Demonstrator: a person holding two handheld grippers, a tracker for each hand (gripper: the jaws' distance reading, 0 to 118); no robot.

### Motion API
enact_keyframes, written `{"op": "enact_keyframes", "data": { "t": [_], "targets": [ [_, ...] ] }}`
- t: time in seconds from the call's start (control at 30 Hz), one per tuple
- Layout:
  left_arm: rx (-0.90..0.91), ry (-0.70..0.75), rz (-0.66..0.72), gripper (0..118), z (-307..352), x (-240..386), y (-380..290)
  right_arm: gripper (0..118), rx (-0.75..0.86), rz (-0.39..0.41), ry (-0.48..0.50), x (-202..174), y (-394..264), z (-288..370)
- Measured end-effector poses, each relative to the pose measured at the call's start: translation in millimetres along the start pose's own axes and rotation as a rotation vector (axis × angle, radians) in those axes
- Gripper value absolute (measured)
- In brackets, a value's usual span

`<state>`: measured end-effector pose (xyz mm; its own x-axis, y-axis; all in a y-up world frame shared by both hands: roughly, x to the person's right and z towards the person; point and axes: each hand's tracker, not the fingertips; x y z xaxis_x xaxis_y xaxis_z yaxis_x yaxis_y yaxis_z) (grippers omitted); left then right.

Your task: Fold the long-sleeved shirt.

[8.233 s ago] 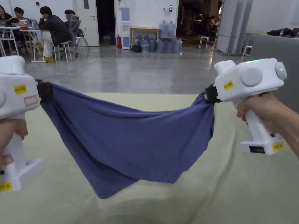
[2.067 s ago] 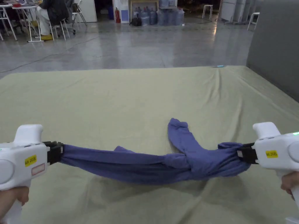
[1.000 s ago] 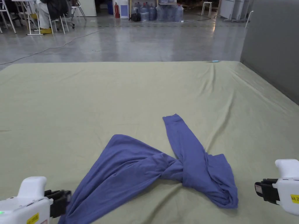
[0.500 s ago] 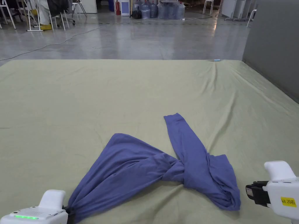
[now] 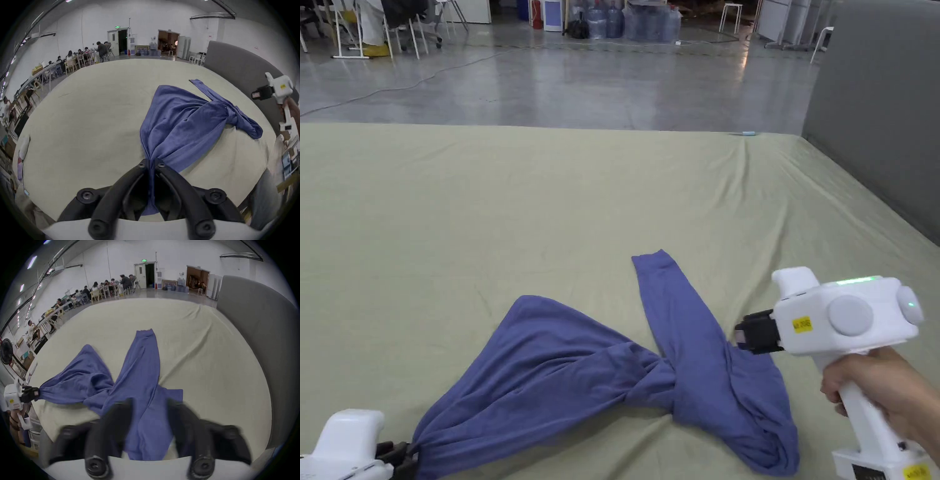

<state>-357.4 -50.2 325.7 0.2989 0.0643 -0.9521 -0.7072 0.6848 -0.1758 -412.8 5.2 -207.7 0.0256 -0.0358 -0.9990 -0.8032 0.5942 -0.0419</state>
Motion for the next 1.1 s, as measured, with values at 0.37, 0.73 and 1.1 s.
{"op": "enact_keyframes", "data": {
  "t": [0.37,0.73,1.1],
  "targets": [
    [-0.047,-0.004,0.033,0,-9,3,1,67,-0.29,0.121,0.097,-22,14,-118],
    [0.095,0.024,0.068,0,8,-7,44,0,-0.175,0.199,-0.036,-37,25,-80],
    [0.385,0.05,0.036,0,56,-20,231,0,0.293,0.155,0.011,-22,150,107]
  ]
}}
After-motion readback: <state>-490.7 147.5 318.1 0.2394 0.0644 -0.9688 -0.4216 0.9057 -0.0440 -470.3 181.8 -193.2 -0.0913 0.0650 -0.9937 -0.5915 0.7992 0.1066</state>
